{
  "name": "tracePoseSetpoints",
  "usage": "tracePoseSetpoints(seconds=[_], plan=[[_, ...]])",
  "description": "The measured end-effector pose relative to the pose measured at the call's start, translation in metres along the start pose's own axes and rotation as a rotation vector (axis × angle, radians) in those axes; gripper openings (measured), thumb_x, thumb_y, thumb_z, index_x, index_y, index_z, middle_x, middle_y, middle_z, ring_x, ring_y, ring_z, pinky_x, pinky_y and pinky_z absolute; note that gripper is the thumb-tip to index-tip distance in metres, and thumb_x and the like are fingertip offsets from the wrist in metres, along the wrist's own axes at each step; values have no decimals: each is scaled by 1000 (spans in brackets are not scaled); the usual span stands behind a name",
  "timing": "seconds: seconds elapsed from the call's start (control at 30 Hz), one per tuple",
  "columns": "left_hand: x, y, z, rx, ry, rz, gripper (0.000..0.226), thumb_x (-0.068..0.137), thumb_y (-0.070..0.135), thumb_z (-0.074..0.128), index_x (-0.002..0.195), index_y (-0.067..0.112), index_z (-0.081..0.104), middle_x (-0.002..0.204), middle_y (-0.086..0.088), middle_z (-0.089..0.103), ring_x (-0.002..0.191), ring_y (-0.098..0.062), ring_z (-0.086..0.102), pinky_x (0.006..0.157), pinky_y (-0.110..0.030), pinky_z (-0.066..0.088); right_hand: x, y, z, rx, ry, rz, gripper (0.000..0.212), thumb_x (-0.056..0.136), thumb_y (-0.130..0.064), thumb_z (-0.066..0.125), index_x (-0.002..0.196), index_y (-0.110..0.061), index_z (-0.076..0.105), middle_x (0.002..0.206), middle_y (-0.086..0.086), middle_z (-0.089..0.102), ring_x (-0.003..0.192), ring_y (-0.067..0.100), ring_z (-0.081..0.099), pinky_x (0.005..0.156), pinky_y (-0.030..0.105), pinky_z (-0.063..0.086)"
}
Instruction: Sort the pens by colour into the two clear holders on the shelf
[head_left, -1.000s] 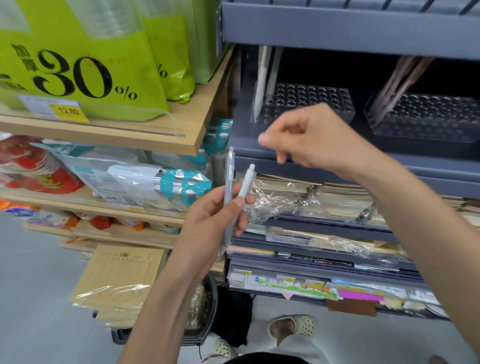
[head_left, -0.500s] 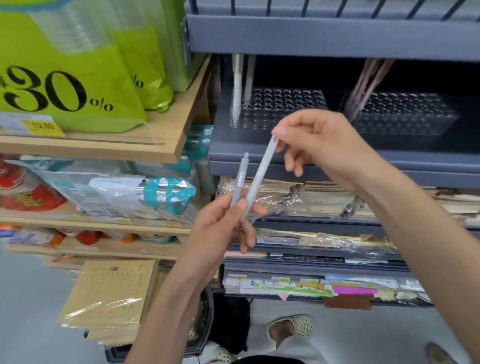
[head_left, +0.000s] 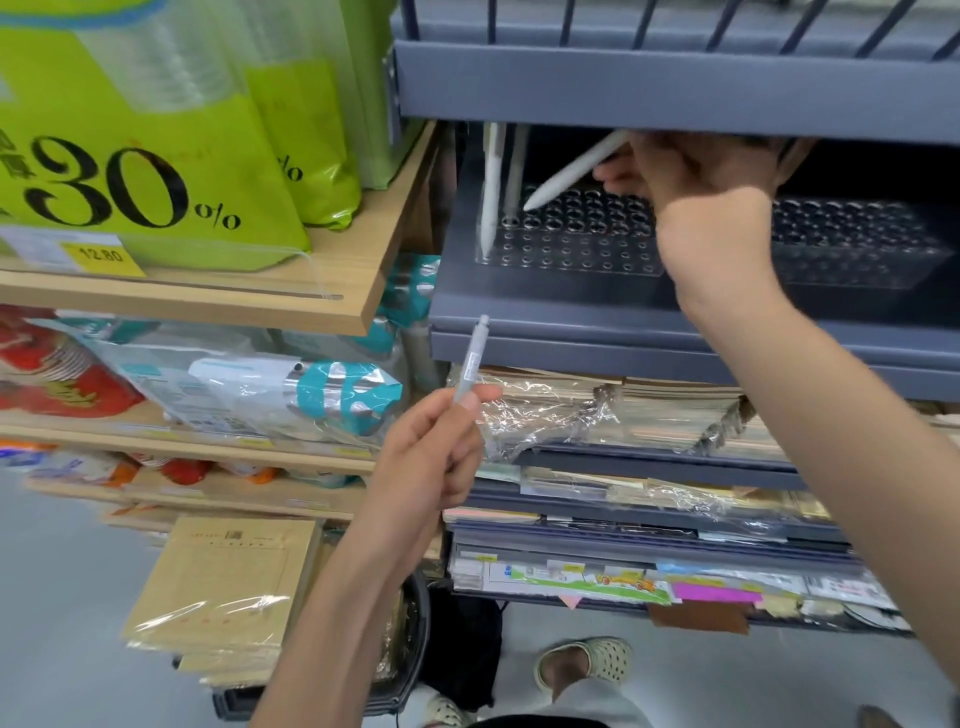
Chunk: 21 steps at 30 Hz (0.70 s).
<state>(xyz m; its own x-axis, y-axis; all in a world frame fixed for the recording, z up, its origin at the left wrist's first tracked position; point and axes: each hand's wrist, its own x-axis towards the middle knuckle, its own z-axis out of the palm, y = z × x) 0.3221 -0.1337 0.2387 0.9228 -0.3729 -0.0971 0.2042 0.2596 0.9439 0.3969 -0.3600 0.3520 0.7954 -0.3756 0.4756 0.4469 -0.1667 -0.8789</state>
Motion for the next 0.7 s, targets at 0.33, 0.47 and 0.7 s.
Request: tracePoseSetpoints(seconds=[0.33, 0.47, 0.7], plan=[[5, -2, -8, -31, 0, 33, 33, 97, 36, 50, 104, 3, 55, 70, -2, 49, 42, -9, 27, 36, -17, 25, 33, 21, 31, -450, -88, 49, 17, 93, -34, 58, 77, -28, 62, 72, -13, 69, 77, 10, 70, 89, 41, 55], [5, -3, -7, -47, 13, 29, 34, 96, 39, 52, 104, 6, 58, 69, 0, 46, 41, -8, 26, 35, -16, 25, 35, 10, 41, -681, -209, 68, 41, 96, -51, 44, 89, -19, 69, 86, -9, 72, 83, 13, 68, 84, 32, 51], [4, -1, -6, -52, 20, 56, 28, 92, 44, 60, 97, 16, 64, 69, 1, 47, 43, -8, 27, 36, -16, 25, 38, 3, 52, -825, -294, 59, 43, 101, -50, 38, 112, -16, 61, 106, 1, 69, 89, 17, 65, 74, 28, 48]])
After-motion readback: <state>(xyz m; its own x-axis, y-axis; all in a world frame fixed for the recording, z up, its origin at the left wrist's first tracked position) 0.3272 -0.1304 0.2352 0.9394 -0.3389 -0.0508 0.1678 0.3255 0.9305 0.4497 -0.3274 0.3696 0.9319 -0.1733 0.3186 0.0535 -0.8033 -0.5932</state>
